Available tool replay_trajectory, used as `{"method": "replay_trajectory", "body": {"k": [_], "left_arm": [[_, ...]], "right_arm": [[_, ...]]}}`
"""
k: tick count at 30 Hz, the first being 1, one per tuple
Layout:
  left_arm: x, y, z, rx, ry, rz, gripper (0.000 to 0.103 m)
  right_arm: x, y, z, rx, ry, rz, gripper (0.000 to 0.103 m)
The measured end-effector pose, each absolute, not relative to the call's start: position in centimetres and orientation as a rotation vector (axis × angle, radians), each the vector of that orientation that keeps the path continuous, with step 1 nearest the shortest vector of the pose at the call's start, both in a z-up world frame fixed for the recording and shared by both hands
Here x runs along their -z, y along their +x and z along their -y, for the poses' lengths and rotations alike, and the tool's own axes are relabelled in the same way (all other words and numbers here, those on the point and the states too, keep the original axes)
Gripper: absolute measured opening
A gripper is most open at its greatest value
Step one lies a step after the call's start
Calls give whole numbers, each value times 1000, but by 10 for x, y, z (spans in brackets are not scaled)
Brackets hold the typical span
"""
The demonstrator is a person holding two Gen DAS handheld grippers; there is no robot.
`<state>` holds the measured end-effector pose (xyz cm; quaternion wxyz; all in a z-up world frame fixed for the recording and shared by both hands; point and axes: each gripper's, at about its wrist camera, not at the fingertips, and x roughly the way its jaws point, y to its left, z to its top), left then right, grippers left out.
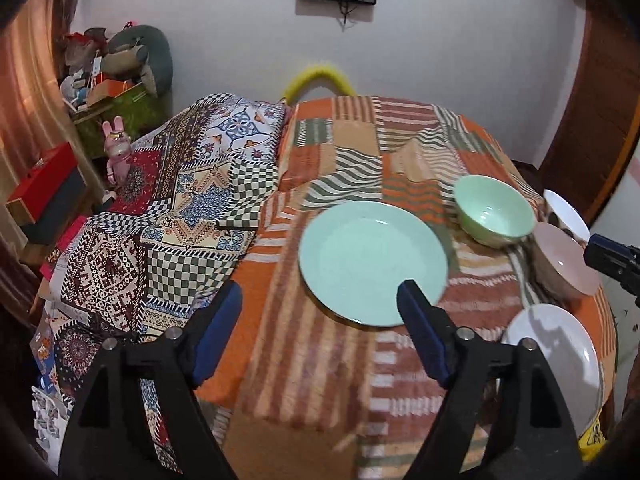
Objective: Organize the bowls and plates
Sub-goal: 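Close both grippers on the pale green plate rim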
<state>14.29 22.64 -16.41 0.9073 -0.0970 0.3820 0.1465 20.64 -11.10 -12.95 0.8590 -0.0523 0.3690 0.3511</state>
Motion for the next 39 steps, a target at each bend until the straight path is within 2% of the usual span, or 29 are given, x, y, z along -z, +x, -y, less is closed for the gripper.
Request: {"method": "replay_trajectory", "body": {"k": [16, 18, 20, 24, 26, 33, 34, 35, 39], "left_arm": [[235, 210, -285, -249, -308, -886, 81], [244, 217, -291, -245, -324, -892, 77], [251, 224, -293, -238, -320, -906, 64], [267, 234, -296, -219, -322, -927, 50], [274, 239, -297, -202, -328, -942, 38], [286, 248, -297, -159, -358, -946, 26], [286, 249, -296, -150, -363, -946, 19], [287, 250, -293, -144, -362, -948, 17], [282, 246, -289, -142, -347, -940, 17]], "right_arm": [[191, 266, 31, -792, -219, -995, 49], [201, 271, 20, -793, -252, -1021, 49], [210, 274, 11, -791, -283, -1040, 48], [223, 279, -1, -791, -334, -1068, 38], [231, 283, -6, -780, -357, -1086, 34], [251, 302, -13, -768, -355, -1171, 30], [252, 300, -14, -768, -365, -1174, 30], [252, 299, -16, -768, -381, -1169, 27], [251, 296, -17, -765, -393, -1162, 27]]}}
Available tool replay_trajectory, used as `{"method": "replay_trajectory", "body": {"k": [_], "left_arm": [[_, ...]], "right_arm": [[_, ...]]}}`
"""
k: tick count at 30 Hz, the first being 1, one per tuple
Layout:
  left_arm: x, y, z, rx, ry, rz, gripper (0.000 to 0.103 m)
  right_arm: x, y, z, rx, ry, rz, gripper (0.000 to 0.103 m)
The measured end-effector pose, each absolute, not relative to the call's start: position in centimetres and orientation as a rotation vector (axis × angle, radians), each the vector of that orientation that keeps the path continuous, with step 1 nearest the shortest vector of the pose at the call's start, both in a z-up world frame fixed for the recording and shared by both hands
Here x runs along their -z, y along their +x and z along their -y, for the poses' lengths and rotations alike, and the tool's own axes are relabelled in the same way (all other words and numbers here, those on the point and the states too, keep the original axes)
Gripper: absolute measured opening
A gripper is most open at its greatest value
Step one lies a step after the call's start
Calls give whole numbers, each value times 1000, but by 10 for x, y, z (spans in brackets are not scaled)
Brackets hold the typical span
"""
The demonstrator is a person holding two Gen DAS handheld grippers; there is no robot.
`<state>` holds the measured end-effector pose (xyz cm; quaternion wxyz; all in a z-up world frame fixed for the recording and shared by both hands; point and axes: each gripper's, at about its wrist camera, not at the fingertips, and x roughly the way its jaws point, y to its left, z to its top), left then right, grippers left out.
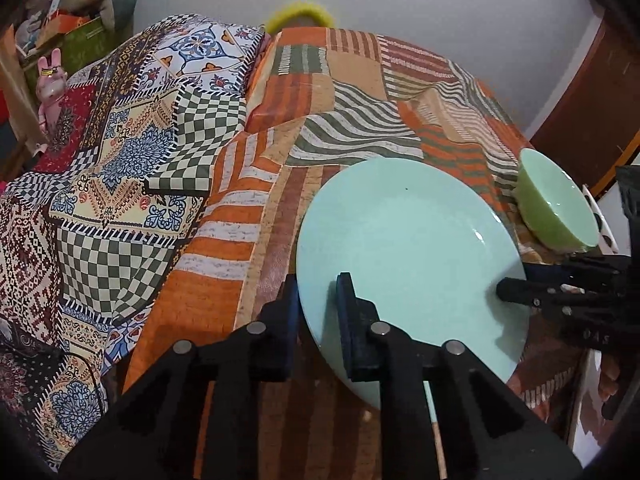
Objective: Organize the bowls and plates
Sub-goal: 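Close both grippers on the pale green plate rim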
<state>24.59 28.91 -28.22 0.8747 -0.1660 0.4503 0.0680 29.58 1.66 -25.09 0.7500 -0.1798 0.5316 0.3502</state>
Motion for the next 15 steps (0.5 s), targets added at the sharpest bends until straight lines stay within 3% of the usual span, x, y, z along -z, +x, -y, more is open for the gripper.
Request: {"method": "replay_trajectory", "body": {"k": [15], "left_arm": [[214, 186, -260, -106, -292, -814, 18]], "right_arm": [[200, 267, 15, -799, -268, -1076, 23]]}}
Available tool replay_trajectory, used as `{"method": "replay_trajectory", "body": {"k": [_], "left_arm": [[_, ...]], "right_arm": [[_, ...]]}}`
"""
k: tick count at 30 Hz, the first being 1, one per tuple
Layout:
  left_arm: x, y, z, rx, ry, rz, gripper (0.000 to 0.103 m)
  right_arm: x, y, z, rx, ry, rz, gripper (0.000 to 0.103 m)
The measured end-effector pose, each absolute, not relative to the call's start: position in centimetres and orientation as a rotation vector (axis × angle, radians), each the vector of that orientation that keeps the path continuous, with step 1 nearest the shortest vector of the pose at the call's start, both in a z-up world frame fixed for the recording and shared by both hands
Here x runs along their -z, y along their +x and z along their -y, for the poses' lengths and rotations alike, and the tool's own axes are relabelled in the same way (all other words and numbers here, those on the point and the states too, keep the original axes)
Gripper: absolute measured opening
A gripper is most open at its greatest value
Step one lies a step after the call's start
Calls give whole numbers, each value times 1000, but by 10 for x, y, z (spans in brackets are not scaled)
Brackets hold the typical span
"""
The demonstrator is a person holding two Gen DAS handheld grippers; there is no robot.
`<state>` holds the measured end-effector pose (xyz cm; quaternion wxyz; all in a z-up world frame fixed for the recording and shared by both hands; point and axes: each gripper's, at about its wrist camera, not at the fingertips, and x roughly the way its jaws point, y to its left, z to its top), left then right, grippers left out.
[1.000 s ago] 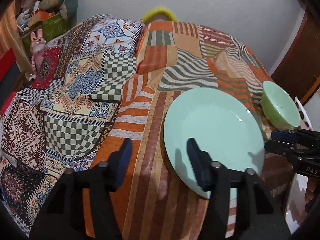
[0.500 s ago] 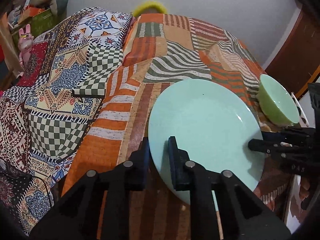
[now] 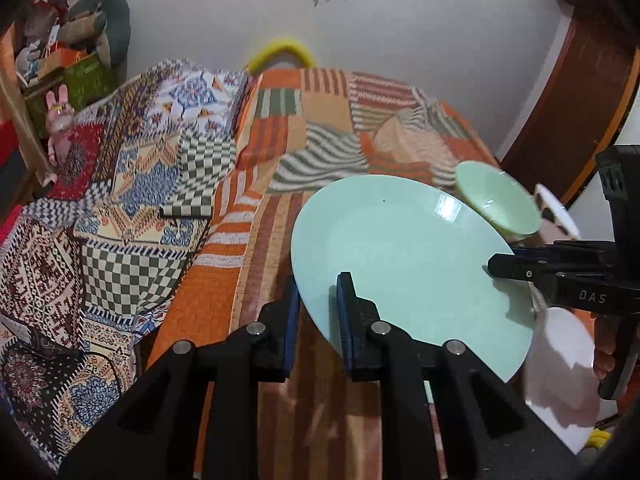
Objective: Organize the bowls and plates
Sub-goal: 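Close both grippers on the pale green plate rim, then lift the pale green plate with both grippers over the white plate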
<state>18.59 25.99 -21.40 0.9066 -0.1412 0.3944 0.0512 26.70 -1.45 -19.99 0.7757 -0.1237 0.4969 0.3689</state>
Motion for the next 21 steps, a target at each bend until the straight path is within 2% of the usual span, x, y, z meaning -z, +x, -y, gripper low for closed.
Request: {"method": "replay_trajectory", "body": {"k": [11, 21], "left_arm": [[153, 136, -222, -64, -260, -737, 18], [131, 101, -172, -13, -224, -731, 18]], "right_arm": [[139, 219, 56, -815, -191, -935, 23], [121, 181, 109, -793, -146, -887, 23]]}}
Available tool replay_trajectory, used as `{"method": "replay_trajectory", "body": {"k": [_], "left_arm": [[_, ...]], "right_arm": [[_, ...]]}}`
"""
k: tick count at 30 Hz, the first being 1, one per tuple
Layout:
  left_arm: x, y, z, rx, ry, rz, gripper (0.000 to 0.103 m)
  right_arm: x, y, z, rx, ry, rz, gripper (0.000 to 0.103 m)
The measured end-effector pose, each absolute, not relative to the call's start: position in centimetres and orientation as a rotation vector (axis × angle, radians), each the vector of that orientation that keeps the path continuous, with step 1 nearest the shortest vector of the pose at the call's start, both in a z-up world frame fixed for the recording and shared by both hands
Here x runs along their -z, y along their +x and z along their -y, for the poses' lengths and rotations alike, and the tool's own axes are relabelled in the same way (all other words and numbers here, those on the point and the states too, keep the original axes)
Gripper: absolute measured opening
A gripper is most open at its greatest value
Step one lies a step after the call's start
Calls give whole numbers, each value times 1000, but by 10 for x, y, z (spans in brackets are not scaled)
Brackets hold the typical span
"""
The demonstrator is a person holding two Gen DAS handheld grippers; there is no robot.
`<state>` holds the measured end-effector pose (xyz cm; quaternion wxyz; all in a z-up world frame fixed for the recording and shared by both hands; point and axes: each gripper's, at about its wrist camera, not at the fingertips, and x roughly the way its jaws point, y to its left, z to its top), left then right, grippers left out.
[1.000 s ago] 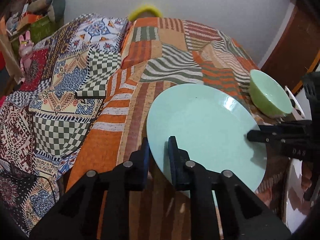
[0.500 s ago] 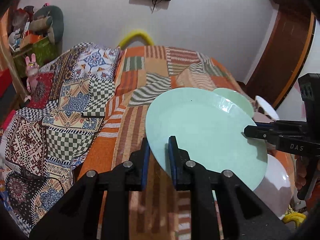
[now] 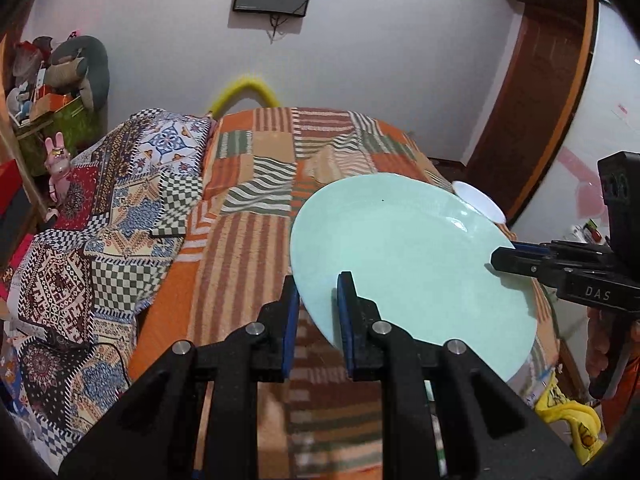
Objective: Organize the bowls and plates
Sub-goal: 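Lift the pale green plate with both grippers over the white plate, then lower the pale green plate onto the white plate and open both grippers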
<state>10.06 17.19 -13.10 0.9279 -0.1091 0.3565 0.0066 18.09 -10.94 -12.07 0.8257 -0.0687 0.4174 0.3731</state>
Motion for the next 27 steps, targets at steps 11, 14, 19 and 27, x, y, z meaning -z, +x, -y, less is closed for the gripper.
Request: {"method": "replay_trajectory", "body": {"k": [11, 14, 19, 27], "left_arm": [[142, 87, -111, 45, -185, -791, 18], [152, 91, -97, 62, -177, -821, 19], [169, 101, -78, 81, -162, -865, 19], [200, 121, -54, 122, -144, -953, 20]], "right_arm": [[134, 153, 168, -725, -110, -912, 23], [141, 148, 184, -709, -81, -926, 23], [155, 139, 204, -670, -77, -939, 23], [176, 140, 234, -606, 3, -990, 23]]}}
